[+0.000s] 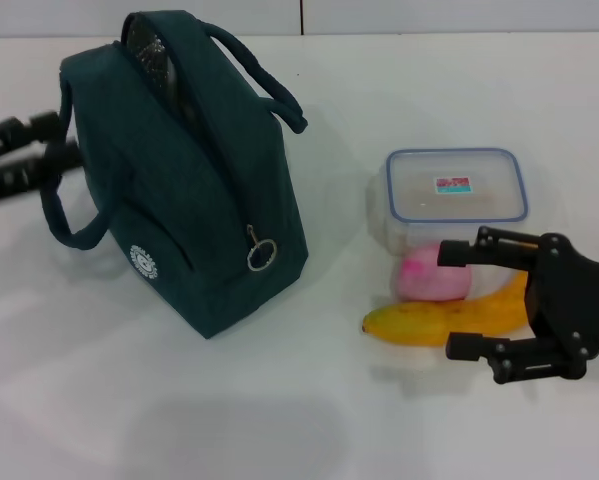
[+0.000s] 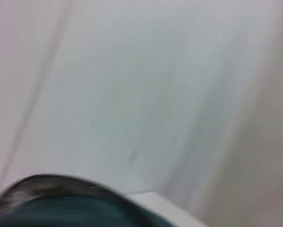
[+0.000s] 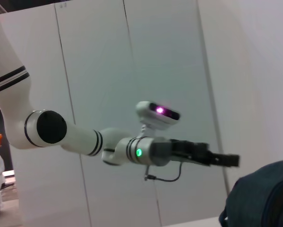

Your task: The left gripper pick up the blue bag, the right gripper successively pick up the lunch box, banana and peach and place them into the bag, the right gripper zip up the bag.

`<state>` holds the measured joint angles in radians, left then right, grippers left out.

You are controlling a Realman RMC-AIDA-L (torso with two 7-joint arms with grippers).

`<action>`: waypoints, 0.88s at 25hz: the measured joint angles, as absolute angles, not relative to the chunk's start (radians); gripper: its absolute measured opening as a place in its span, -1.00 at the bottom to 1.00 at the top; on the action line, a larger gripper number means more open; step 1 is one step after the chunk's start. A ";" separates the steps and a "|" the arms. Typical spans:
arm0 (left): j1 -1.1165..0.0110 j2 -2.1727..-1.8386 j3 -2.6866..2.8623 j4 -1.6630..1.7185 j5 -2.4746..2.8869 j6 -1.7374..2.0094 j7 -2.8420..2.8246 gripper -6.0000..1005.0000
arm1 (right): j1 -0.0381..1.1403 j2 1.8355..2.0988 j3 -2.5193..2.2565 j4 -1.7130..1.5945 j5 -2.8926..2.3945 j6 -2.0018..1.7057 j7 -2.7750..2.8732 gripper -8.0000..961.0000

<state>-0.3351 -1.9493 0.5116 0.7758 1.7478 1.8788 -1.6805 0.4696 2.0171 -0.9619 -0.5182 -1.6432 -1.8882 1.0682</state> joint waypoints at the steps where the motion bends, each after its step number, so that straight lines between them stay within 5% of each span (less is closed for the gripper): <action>1: -0.349 -1.942 0.510 0.798 1.766 1.853 -1.735 0.71 | 0.466 2.017 -0.962 -0.517 -1.637 -1.888 1.064 0.75; 7: -0.409 -1.923 0.514 0.985 1.922 1.780 -2.187 0.71 | 0.459 2.015 -0.959 -0.491 -1.603 -1.883 1.037 0.74; 22: -0.530 -1.959 0.638 1.191 2.137 1.757 -2.702 0.70 | 0.447 2.011 -0.959 -0.442 -1.568 -1.876 0.975 0.73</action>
